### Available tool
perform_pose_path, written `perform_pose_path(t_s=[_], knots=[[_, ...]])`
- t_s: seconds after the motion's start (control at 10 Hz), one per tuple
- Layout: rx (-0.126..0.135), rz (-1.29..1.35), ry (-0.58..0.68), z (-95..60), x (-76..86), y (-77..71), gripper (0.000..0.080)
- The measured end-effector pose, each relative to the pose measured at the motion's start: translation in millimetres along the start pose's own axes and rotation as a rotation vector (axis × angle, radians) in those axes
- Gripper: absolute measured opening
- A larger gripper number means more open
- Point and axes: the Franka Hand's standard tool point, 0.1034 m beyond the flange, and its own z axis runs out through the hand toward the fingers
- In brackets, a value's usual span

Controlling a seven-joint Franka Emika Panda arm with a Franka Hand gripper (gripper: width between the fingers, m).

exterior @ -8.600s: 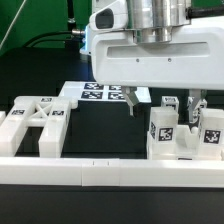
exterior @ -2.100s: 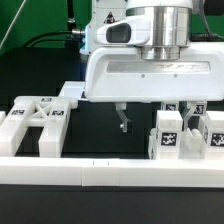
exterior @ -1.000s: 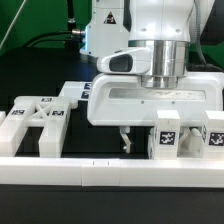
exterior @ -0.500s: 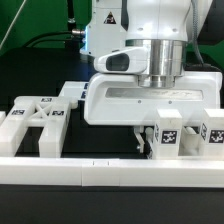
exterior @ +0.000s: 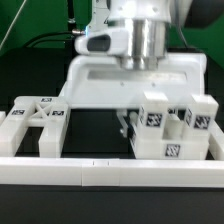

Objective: Assemble chair

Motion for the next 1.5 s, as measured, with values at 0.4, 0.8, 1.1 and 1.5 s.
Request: perform_pose_path(t_s=[0.4, 0.8, 1.1, 1.5], knots=[[0.057, 0.04, -0.175, -9.5, -4.9, -5.2, 0.0034], [0.067, 0.135, -0.542, -22.0, -39.0, -0.4, 0.0034], [0.077, 0.13, -0.737, -19.9, -45.8, 2.2, 0.0034], [0.106, 0.137, -1.01, -15.5, -60.6, 9.6, 0.0034]])
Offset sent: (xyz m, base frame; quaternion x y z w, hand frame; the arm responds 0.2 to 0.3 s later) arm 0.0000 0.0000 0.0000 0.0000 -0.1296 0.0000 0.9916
